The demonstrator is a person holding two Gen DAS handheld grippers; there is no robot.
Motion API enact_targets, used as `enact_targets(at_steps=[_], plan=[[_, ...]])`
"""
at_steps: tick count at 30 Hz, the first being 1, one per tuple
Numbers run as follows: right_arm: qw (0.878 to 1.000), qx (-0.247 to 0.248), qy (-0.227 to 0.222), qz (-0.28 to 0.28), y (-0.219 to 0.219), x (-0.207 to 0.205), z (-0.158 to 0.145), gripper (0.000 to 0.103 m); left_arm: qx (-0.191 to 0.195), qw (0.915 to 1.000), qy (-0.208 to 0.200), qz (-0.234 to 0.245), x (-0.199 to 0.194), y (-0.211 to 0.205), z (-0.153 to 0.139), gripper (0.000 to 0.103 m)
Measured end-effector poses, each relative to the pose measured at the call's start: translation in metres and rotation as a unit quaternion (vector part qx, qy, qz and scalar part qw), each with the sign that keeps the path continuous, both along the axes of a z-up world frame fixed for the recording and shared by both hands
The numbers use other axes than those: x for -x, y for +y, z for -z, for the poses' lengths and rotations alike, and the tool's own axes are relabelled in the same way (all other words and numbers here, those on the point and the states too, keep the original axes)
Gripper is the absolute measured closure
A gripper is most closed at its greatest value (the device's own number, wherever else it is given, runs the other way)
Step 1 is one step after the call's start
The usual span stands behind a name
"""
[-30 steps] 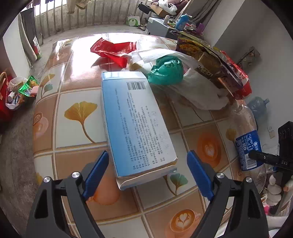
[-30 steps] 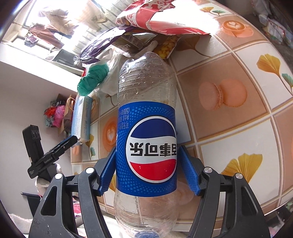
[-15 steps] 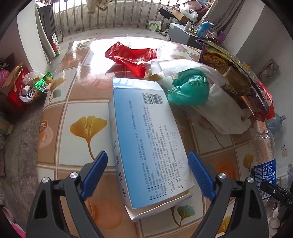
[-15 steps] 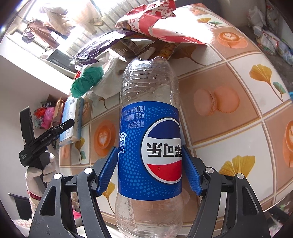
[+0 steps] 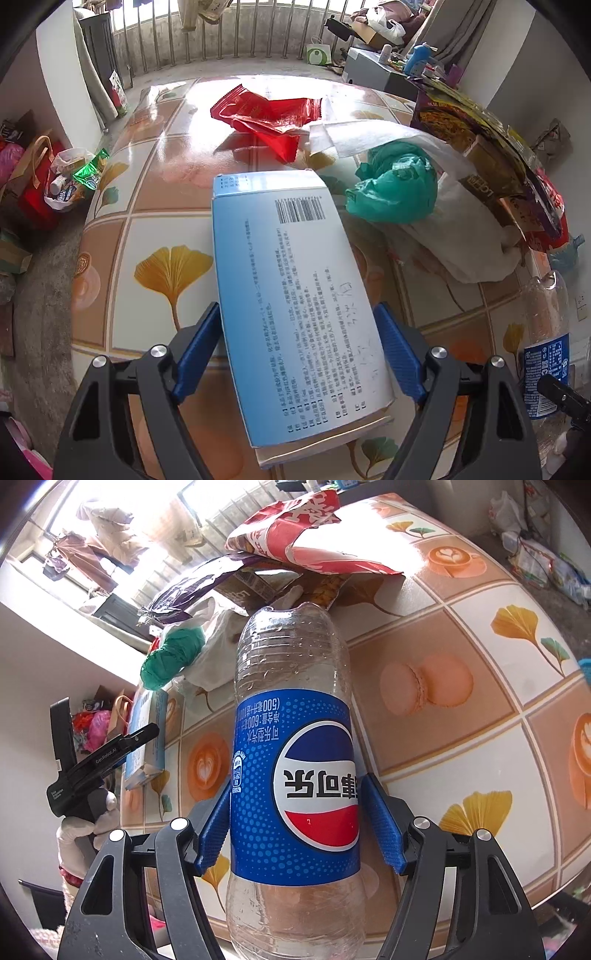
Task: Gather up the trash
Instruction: 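Lift the Pepsi bottle with the right tool while the left tool lifts the box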
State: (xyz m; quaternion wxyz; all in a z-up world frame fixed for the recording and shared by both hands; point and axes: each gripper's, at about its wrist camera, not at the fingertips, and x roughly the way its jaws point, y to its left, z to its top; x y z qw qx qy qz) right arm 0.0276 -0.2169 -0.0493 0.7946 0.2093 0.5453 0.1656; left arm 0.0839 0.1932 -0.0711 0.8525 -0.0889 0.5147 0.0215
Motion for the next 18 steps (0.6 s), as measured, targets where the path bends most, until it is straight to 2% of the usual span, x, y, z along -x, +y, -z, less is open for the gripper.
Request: enact_targets(at_steps=[1,8,14,18], plan=[[1.0,-0.009,0.002,0.0,-0.001,0.001,0.001,0.046,-0.004,1.0,-0.001,0.001,0.001,0.0,-0.001,0.024],[0.999,-0.033,-0.004,-0.003,-0.015,0.018,-0.002,0.047,-0.015,0.9995,0.006,0.029,0.03,0.006,-0.011,0.027],[0.995,-0.094,-0.029,-0.002,-0.039,0.036,-0.014,0.048,0.053,0.9969,-0.01,0.057,0.066,0.005,-0.037,0.028],[0.991,-0.12,-0.061,0.011,-0.056,0.043,-0.03,0.048,0.099,0.9897,-0.04,0.095,0.073,-0.017,-0.065,0.028]])
